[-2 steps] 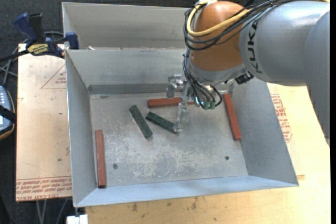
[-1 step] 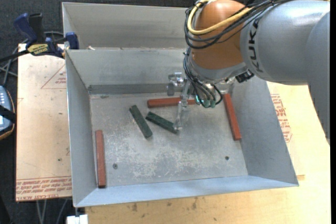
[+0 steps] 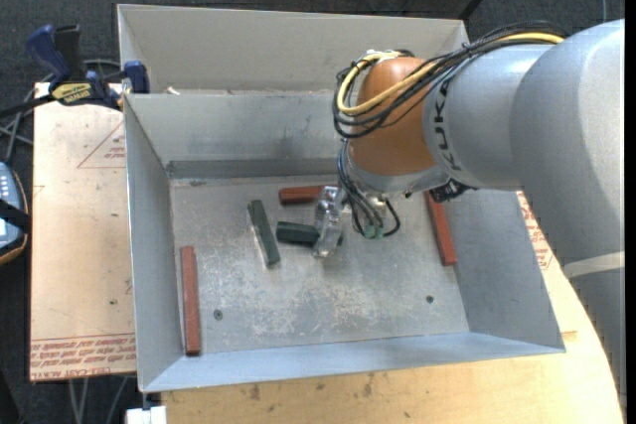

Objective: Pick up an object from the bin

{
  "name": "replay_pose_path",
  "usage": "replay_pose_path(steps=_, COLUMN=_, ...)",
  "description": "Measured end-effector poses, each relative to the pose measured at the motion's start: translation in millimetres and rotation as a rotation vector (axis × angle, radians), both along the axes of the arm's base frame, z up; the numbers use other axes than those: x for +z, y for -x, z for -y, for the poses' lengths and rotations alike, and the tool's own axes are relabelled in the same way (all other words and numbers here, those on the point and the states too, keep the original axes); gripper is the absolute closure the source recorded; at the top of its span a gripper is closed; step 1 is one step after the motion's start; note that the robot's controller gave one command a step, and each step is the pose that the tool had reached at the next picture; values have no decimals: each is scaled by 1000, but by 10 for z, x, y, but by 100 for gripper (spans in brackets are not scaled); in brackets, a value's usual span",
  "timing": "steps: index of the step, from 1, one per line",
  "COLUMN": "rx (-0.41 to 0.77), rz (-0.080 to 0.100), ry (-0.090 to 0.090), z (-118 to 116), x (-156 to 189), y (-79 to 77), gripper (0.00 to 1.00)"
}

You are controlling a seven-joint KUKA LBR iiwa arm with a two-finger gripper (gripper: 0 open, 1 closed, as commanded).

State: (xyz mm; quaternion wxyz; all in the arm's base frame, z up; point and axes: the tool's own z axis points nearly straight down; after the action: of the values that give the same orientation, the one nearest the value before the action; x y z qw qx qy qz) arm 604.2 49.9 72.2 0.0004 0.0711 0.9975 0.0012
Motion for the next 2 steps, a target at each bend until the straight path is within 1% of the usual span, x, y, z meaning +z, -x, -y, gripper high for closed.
replay_pose_path(steps=1, rx=-1, rz=1, ry=1, z=4, x=-7, y=1, gripper=0)
replay_pose_path(steps=2, rx=-2, rz=2, ry=0, z=4, x=3, y=-3, gripper=100)
